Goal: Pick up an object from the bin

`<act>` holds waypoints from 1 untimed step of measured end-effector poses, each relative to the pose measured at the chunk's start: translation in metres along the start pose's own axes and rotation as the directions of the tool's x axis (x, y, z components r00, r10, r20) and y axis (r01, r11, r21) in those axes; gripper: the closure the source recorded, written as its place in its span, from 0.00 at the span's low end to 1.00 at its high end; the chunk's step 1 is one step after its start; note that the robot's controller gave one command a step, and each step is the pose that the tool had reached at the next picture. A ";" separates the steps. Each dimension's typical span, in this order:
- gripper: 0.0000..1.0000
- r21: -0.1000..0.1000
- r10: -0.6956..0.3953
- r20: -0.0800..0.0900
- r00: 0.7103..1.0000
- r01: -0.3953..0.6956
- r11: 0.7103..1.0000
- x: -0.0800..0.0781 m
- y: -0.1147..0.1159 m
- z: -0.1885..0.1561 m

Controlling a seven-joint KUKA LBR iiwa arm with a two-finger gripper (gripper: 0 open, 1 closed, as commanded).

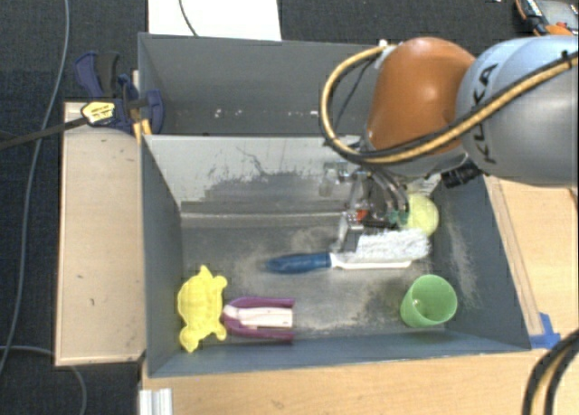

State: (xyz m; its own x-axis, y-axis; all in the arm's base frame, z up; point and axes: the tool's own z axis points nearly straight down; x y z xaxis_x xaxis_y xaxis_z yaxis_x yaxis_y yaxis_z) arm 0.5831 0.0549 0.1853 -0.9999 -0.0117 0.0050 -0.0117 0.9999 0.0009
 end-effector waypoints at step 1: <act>0.00 0.000 0.002 0.008 1.000 -0.002 1.000 -0.002 0.000 -0.005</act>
Offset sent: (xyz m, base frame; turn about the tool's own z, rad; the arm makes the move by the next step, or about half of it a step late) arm -0.0185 -0.0166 -0.1153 -0.0083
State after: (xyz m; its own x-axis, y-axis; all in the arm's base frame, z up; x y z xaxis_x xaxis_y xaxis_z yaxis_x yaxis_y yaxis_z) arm 0.5846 0.0545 0.1898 -1.0000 -0.0094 -0.0029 -0.0095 1.0000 0.0012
